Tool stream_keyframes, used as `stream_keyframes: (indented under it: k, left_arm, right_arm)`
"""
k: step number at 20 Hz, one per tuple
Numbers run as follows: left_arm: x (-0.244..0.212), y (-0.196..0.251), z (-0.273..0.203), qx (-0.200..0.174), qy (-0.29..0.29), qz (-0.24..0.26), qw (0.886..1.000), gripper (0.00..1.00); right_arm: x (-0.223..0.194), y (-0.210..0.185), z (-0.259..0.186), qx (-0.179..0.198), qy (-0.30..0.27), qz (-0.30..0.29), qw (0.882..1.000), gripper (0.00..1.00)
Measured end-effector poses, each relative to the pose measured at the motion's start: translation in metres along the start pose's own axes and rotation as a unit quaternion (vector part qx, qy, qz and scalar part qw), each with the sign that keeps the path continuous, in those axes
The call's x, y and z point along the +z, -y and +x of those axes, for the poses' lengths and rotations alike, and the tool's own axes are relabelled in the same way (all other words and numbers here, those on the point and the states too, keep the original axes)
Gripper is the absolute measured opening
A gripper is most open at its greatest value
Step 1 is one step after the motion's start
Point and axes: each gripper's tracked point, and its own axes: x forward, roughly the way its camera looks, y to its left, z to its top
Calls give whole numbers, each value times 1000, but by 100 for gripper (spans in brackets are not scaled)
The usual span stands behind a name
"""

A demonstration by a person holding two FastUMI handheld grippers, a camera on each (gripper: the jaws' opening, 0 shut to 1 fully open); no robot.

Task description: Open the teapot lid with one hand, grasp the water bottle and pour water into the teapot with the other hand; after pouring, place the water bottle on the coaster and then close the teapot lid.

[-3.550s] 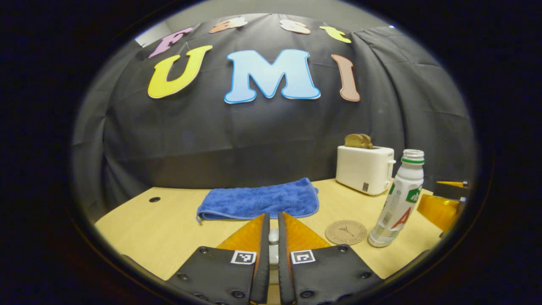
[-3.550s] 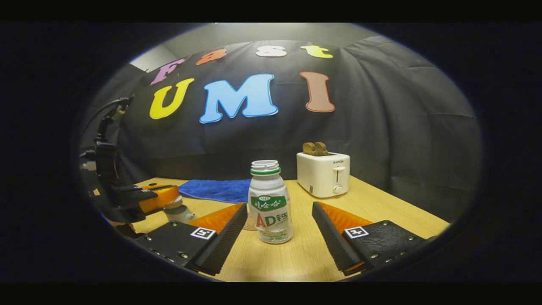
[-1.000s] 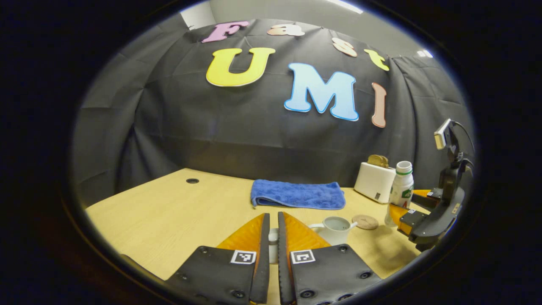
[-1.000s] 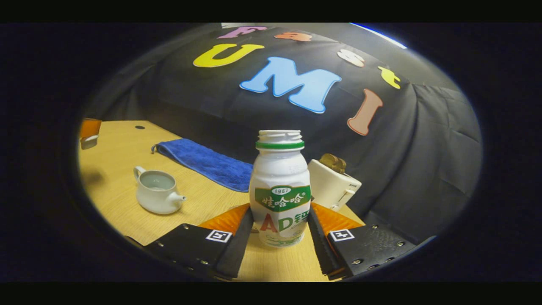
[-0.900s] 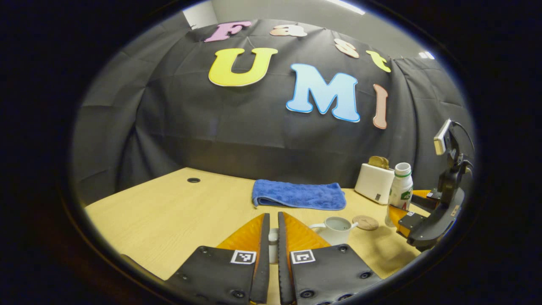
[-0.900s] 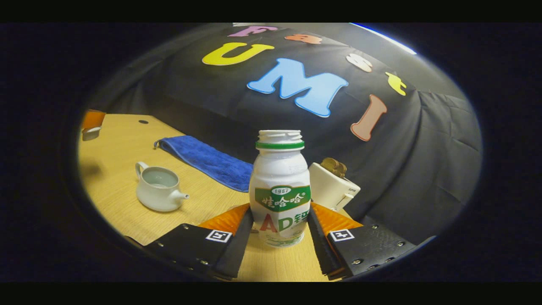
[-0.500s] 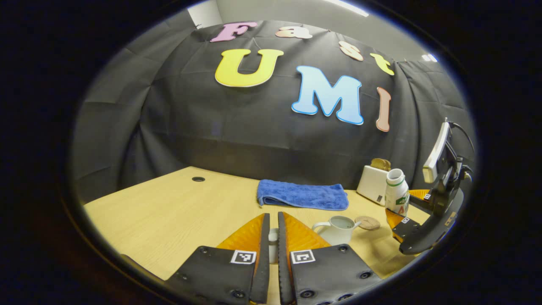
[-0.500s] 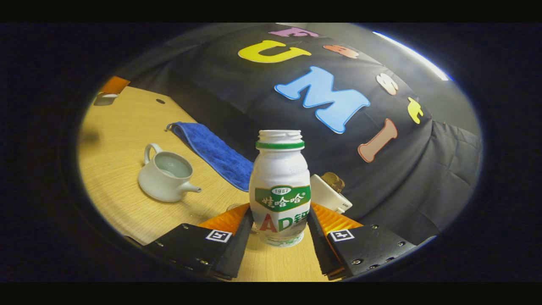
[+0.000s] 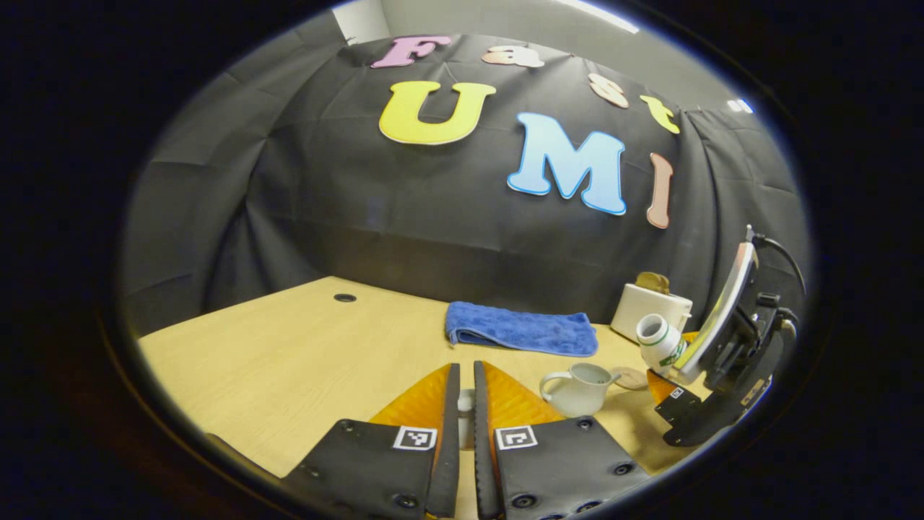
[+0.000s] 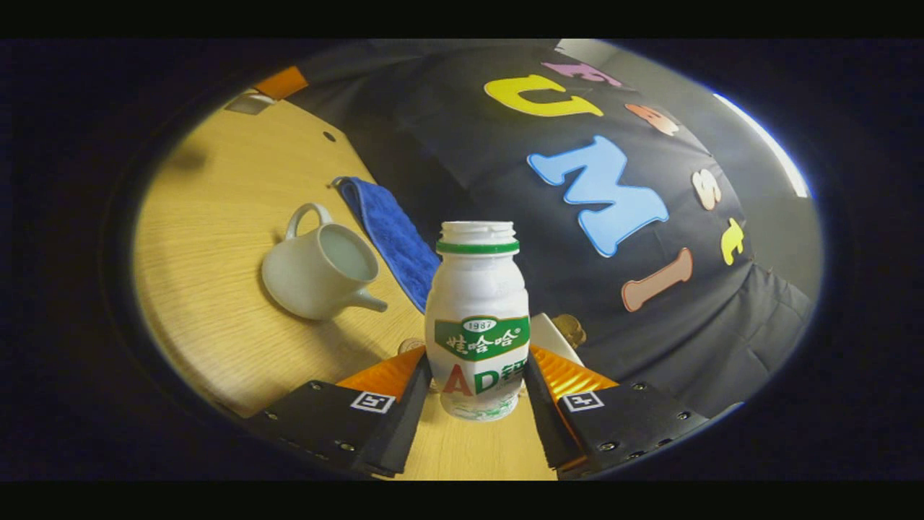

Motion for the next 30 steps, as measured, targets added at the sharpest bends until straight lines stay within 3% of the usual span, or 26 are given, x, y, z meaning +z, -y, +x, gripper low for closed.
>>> stream_keyframes:
  k: [4,12,13,14,15,21,24,25,30]
  left_arm:
    - [-2,-4,-3,2,4,-1,1000,16]
    - [3,3,-4,-8,8,5,1000,19]
    - [3,4,-5,-7,10,8,1000,16]
    - [4,3,-6,-7,11,10,1000,19]
    - [5,3,-6,-7,13,10,1000,16]
    - [5,6,-6,-13,12,14,1000,16]
    - [5,6,-5,-13,10,13,1000,16]
    - [5,5,-6,-13,9,13,1000,19]
    - [5,5,-5,-13,7,13,1000,16]
  right_arm:
    - [1,-7,2,0,-1,-32,999,69]
    - [4,-14,3,-7,2,-84,996,69]
    - [5,-14,4,-10,2,-92,996,69]
    - [5,-13,3,-13,2,-101,995,69]
    - [7,-12,2,-16,4,-111,994,69]
    - [11,-12,0,-33,6,-159,987,69]
    - [14,7,11,-40,7,-180,983,69]
    - [13,8,14,-41,8,-187,982,69]
    - [12,9,14,-42,12,-216,975,69]
